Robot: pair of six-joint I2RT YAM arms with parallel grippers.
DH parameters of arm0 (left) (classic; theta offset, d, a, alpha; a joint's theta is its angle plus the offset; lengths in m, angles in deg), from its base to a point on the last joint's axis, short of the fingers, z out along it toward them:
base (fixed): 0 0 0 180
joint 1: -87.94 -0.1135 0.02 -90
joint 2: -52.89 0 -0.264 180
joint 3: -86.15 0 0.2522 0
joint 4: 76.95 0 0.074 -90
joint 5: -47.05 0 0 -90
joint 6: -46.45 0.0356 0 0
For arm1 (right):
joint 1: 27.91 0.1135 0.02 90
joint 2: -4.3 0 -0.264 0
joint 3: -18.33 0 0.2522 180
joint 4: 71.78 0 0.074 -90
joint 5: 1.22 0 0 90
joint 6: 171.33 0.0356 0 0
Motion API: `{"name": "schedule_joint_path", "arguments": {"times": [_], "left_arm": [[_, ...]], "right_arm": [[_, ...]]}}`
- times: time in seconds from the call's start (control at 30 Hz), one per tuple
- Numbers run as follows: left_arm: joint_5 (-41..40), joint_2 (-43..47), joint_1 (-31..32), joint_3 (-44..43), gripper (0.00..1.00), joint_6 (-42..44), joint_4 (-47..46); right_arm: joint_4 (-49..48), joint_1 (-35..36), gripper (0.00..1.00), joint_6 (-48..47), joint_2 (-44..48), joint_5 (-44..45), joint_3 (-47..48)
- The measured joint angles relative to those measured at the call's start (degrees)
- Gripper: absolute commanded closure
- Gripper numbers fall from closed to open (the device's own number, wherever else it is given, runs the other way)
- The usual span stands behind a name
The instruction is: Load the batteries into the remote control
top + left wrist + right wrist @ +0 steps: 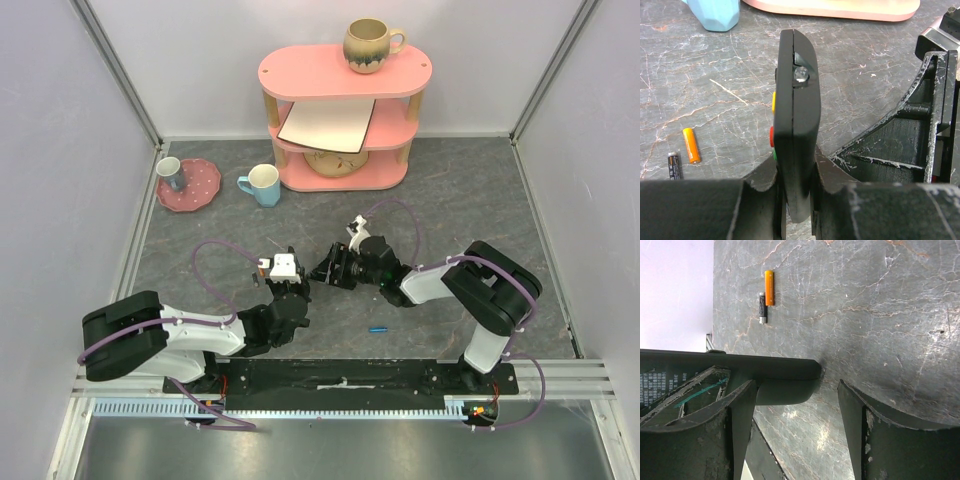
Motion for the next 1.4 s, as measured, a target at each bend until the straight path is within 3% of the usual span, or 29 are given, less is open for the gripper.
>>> {"name": "schedule_joint_path", "arguments": {"times": [0.67,1.4], "left_arm": [[-0.26,0.00,0.04,-0.02,0.98,-0.11,0.28],[-2.05,0.17,0.04,-0.02,0.98,-0.44,1.20]], "right_arm": [[0.13,0.66,0.25,0.02,0.02,-0.17,0.00],[0.33,1.18,0.31,-0.74,-1.51,-1.27,1.81]]}}
